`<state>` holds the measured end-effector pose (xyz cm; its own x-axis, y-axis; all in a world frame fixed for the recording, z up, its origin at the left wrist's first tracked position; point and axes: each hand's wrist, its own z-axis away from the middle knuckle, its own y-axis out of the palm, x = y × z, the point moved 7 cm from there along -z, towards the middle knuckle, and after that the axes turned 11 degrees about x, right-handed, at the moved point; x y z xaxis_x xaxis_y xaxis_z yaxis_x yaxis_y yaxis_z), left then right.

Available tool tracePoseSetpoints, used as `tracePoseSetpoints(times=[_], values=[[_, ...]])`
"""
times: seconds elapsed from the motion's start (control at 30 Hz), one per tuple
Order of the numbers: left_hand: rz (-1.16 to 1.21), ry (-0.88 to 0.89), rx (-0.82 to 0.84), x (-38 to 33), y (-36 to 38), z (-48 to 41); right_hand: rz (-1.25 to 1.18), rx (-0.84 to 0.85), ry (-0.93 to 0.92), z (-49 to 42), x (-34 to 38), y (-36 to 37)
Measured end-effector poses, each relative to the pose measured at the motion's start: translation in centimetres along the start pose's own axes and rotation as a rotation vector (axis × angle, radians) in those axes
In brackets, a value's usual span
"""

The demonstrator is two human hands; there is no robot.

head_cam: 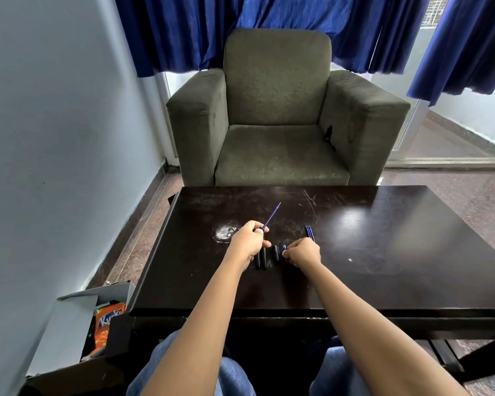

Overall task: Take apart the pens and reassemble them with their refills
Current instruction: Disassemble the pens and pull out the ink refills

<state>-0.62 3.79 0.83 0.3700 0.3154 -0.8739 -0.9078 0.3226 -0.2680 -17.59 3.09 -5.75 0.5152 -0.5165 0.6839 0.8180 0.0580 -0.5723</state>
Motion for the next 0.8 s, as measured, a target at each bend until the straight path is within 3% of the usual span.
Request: tracePoseSetpoints(times=[0.3, 0.4, 0.5, 0.63, 0.8], values=[[-0.024, 0.005, -0.002, -0.1, 0.1, 0.0, -0.053, -0.012, -0.065, 0.1, 0.9, 0.3], [-0.007, -0.002, 0.003, -0.1, 0.1, -0.1, -0.227, -0.018, -0.063, -0.1, 1.8, -0.8], [0.032, -0.007, 0.014, -0.2, 0.2, 0.0, -0.583, 0.161, -0.089, 1.1, 4.2, -1.1], [0.093, 0.004, 0.060, -0.4, 0.8, 0.0, -0.751, 0.443, -0.155, 4.6, 7.1, -0.5], [0.096, 0.017, 0.100, -0.6, 1.5, 0.3, -0.822, 0.381, -0.169, 4.7, 7.1, -0.2]])
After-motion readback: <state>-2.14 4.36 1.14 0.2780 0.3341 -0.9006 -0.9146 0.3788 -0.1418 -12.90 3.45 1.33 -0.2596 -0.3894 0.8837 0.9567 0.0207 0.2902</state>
